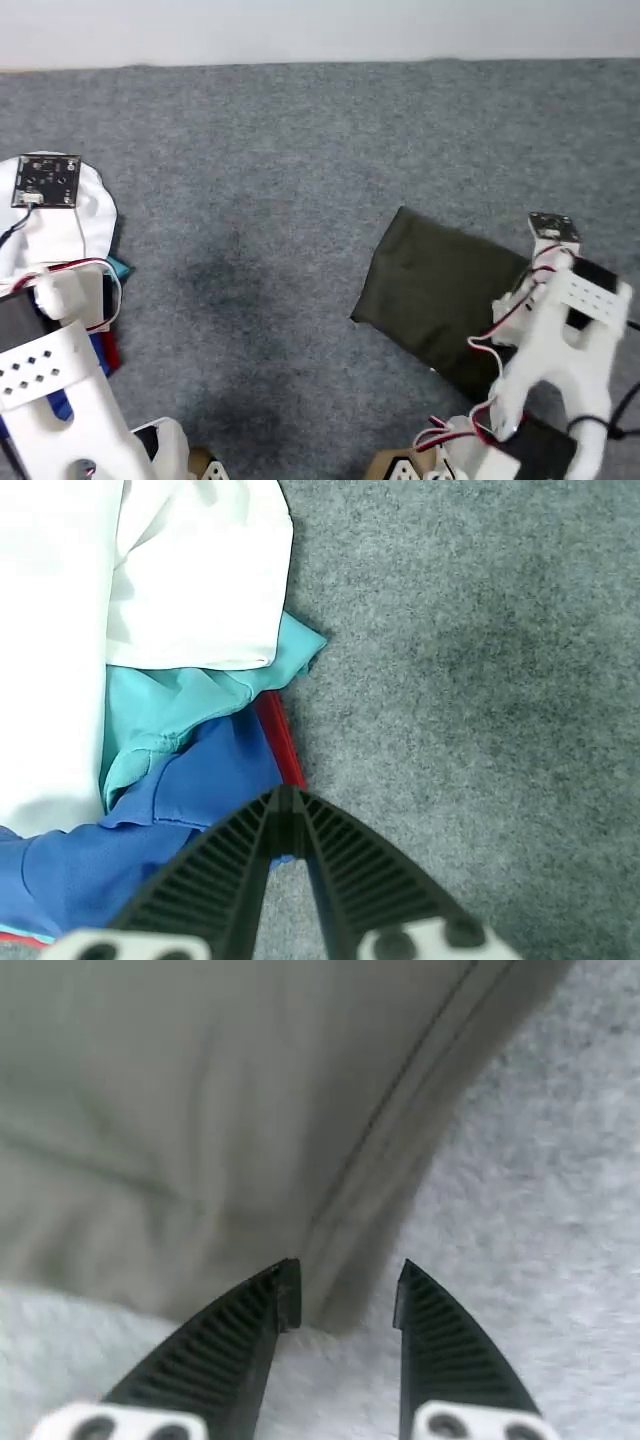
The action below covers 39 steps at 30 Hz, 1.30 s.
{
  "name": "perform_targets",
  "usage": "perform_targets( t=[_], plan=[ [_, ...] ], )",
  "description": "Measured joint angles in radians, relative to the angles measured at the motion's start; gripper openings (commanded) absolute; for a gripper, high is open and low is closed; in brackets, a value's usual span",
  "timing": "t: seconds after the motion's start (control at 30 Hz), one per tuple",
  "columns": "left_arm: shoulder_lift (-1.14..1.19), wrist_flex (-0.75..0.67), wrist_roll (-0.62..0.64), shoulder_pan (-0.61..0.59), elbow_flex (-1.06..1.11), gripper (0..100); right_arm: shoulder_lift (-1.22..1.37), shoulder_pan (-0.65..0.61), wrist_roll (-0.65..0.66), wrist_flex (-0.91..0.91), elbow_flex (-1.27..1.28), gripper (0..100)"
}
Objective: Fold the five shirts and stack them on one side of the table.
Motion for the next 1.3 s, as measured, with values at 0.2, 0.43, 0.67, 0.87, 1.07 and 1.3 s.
perform_targets(
  t=[0.2, 0.43, 0.67, 0.87, 1.07, 1.3],
  plan=[
    [0.000, 0.000, 0.000, 0.000, 0.000, 0, 0.155, -0.028, -0.173, -0.107, 0.000, 17.3],
    [0.000, 0.000, 0.000, 0.000, 0.003, 0, 0.262, -0.046, -0.189, -0.155, -0.037, 16.7],
    [0.000, -0.035, 0.000, 0.000, 0.060, 0, 0.402, -0.097, -0.190, -0.057, -0.196, 0.8],
    [0.000, -0.035, 0.000, 0.000, 0.060, 0, 0.477, -0.101, -0.190, -0.017, -0.293, 1.0],
    [0.000, -0.035, 0.000, 0.000, 0.060, 0, 0.497, -0.114, -0.190, 0.054, -0.384, 0.9],
    [0.000, -0.041, 0.000, 0.000, 0.060, 0, 0.499, -0.150, 0.009, 0.058, -0.546, 0.9]
  ],
)
